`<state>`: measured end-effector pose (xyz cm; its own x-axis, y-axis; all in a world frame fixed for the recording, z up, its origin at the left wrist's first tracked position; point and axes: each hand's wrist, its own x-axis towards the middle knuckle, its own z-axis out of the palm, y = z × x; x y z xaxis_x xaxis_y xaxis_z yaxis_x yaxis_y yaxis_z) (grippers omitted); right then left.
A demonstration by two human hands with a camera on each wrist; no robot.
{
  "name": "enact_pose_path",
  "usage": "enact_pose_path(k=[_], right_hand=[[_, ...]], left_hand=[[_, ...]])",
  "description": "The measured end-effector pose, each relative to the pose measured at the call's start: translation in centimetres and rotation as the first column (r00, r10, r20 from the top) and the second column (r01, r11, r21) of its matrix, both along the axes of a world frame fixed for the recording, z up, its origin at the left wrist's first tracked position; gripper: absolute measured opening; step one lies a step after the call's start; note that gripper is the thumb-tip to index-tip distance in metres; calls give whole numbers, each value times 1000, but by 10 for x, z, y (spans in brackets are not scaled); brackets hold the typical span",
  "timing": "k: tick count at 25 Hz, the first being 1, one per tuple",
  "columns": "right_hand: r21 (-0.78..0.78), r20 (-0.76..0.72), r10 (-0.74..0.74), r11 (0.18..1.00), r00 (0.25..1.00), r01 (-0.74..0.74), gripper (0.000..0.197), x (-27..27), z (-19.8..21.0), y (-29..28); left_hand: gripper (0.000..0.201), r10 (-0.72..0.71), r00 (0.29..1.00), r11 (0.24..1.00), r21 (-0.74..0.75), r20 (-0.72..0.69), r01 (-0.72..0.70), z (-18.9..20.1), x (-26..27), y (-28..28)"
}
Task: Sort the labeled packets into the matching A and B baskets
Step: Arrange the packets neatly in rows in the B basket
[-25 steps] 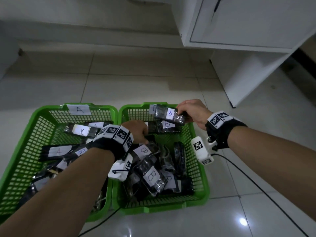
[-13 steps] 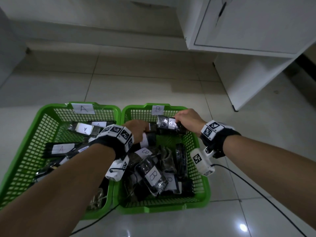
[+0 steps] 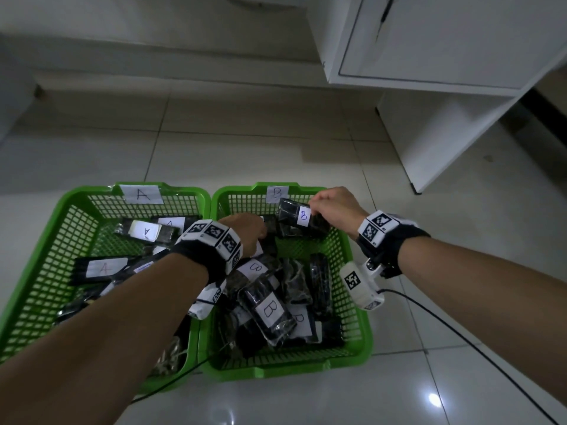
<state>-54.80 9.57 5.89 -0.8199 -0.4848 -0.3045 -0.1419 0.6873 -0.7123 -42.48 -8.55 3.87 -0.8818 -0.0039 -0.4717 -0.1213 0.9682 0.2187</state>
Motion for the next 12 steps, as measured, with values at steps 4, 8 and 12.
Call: enact_pose_path(k=[4,8,12], right_hand=[[-59,26,-71,996,997,73,8,-5,6,5],[-86,139,-90,991,986,102,7,-5,12,13],[-38,80,-17,999,997,20,15,-6,12,21]], left_hand=[[29,-48,993,978,199,-107,69,14,1,41],[62,-180,972,952,275,149,134,22,4,79],[77,-230,932,945,294,280,145,22,14,83]])
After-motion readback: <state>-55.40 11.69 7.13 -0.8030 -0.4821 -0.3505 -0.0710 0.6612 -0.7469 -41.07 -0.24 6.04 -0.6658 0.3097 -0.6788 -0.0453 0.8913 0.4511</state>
